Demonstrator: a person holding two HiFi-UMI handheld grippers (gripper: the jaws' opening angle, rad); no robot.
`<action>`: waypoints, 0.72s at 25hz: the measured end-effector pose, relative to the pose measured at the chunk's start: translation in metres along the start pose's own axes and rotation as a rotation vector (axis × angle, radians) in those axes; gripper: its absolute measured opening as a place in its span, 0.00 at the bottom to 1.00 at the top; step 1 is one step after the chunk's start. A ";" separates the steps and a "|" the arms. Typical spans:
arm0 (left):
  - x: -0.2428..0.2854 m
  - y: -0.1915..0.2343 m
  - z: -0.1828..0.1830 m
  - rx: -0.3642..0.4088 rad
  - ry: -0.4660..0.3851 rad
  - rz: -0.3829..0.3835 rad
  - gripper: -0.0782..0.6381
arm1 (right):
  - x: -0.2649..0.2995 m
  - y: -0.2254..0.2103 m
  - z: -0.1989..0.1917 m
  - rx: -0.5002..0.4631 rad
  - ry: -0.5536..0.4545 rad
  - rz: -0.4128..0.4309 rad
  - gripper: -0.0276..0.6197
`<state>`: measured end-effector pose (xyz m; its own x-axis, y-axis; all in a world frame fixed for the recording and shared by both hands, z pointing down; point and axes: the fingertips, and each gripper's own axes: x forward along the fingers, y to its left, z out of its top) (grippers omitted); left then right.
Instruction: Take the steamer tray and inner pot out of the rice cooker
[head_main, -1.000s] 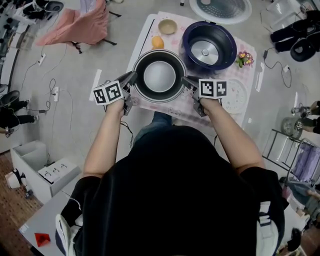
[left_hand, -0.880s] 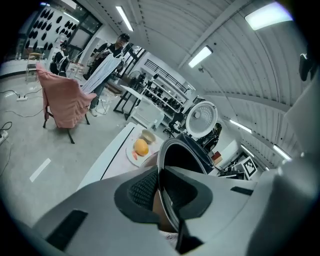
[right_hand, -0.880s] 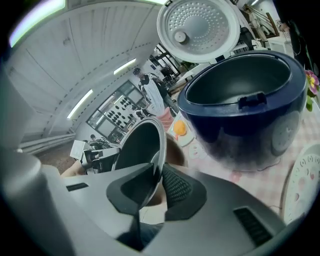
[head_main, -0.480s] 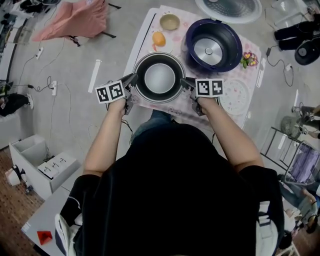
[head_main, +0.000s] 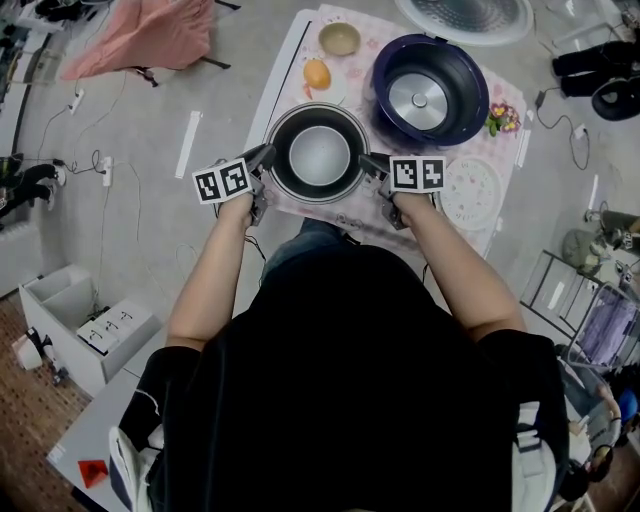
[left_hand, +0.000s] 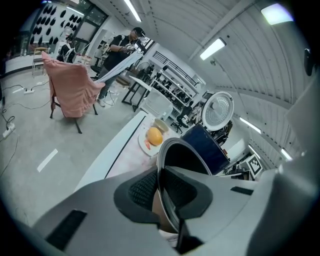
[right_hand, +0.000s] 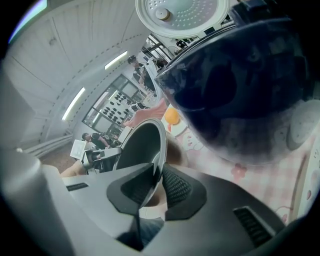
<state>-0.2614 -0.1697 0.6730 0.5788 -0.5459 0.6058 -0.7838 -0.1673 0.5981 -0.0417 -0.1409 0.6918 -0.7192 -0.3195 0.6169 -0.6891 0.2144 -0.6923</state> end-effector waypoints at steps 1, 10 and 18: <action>0.000 0.002 -0.001 -0.003 -0.002 0.004 0.18 | 0.001 0.001 0.001 0.000 -0.002 0.003 0.14; 0.004 0.008 -0.002 -0.017 -0.008 0.000 0.19 | 0.005 0.000 0.004 0.008 -0.018 -0.002 0.14; 0.002 0.008 -0.002 -0.046 -0.005 -0.004 0.19 | 0.005 0.002 0.004 -0.062 -0.006 -0.022 0.16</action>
<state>-0.2658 -0.1709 0.6799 0.5804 -0.5492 0.6012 -0.7705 -0.1317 0.6236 -0.0464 -0.1462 0.6922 -0.7034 -0.3306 0.6292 -0.7090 0.2643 -0.6538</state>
